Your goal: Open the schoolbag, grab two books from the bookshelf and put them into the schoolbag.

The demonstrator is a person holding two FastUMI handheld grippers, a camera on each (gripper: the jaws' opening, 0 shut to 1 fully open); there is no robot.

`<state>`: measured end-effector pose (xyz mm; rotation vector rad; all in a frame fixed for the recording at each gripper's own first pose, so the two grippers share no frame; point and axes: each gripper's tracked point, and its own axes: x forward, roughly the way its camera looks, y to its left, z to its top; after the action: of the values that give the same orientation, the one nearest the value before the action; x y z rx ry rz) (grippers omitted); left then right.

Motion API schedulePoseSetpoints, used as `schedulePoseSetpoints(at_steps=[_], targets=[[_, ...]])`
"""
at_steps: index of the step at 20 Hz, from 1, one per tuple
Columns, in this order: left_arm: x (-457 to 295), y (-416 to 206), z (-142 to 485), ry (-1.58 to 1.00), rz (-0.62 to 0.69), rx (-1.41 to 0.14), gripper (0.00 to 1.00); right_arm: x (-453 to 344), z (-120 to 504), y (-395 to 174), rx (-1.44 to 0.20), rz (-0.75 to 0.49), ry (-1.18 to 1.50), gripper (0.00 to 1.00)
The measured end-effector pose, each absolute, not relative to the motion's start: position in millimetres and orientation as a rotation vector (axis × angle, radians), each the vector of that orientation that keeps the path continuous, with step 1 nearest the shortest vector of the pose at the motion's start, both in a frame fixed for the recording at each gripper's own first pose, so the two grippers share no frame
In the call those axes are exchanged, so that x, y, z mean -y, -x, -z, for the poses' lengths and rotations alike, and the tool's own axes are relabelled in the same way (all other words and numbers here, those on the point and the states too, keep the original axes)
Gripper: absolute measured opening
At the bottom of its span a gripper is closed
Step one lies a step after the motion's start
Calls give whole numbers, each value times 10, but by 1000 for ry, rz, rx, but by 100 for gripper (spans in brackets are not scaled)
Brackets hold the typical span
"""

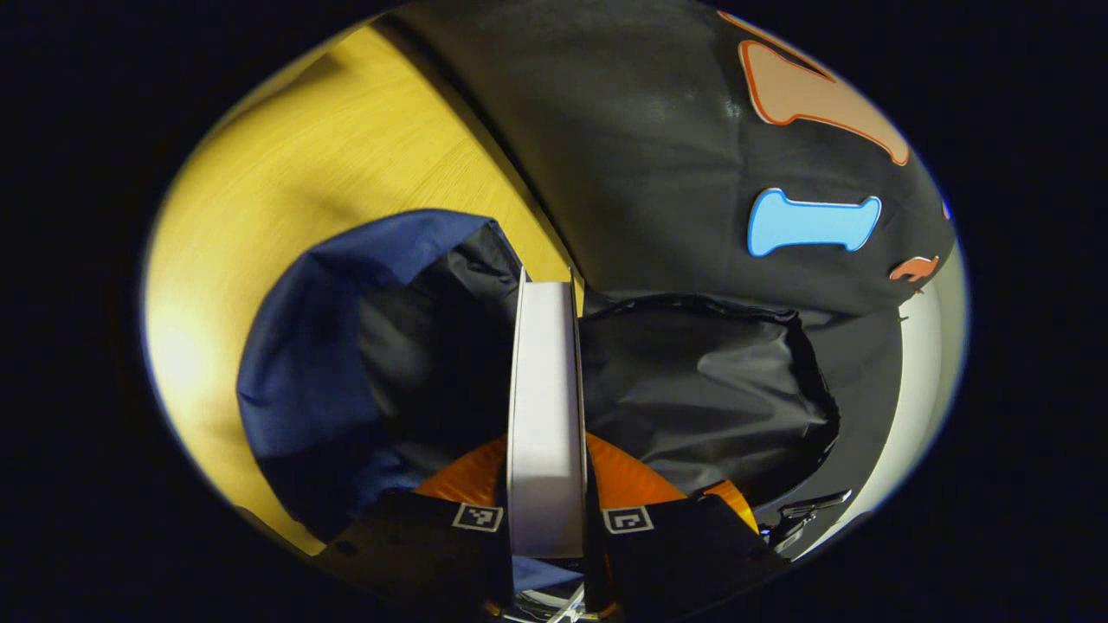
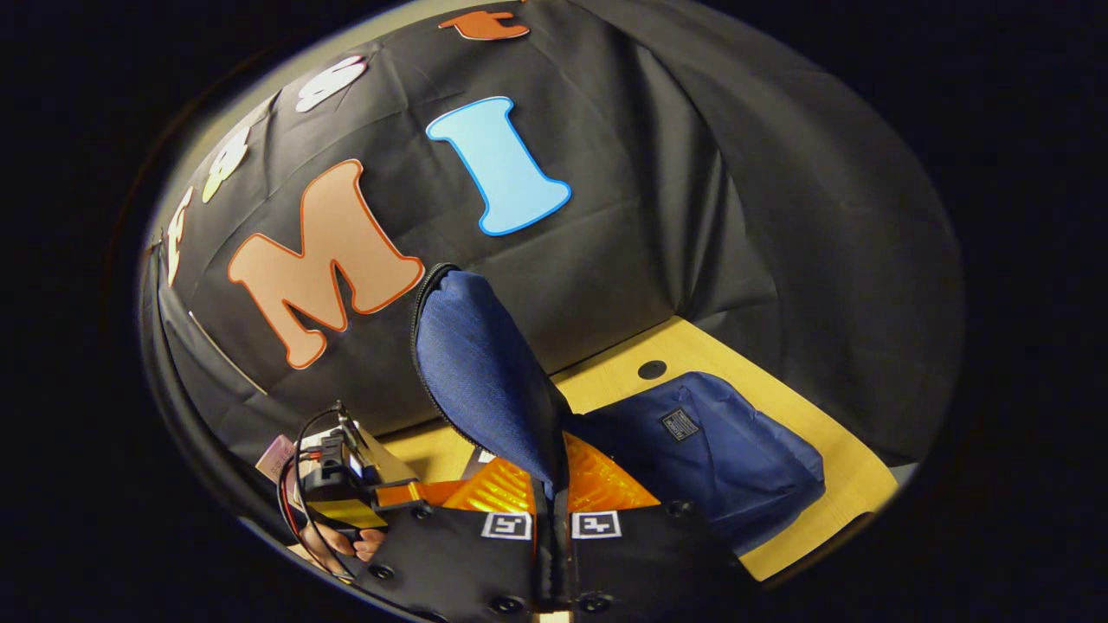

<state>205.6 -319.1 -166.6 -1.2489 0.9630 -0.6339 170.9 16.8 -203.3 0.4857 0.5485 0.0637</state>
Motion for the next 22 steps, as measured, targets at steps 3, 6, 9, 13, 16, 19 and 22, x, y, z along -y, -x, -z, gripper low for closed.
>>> schedulePoseSetpoints(at_steps=[3,6,9,13,16,19,22], targets=[[3325,-2009,1719,1300,626,-958,28,-164,2038,-1724,-549,-68,-480,3],[3482,-1926,1789,1305,632,-980,29,-157,2044,-1729,-550,-66,-477,5],[3516,-1904,1838,1319,621,-993,28,-134,2053,-1718,-551,-65,-475,5],[3535,-1906,1830,1315,620,-999,28,-123,2063,-1724,-551,-60,-477,5],[3519,-1933,1851,1292,608,-978,28,-117,2051,-1728,-552,-58,-482,5],[3530,-1919,1849,1280,609,-983,29,-112,2065,-1713,-555,-58,-482,5],[3543,-1891,1880,1244,616,-1000,31,-121,2074,-1725,-557,-57,-484,5]])
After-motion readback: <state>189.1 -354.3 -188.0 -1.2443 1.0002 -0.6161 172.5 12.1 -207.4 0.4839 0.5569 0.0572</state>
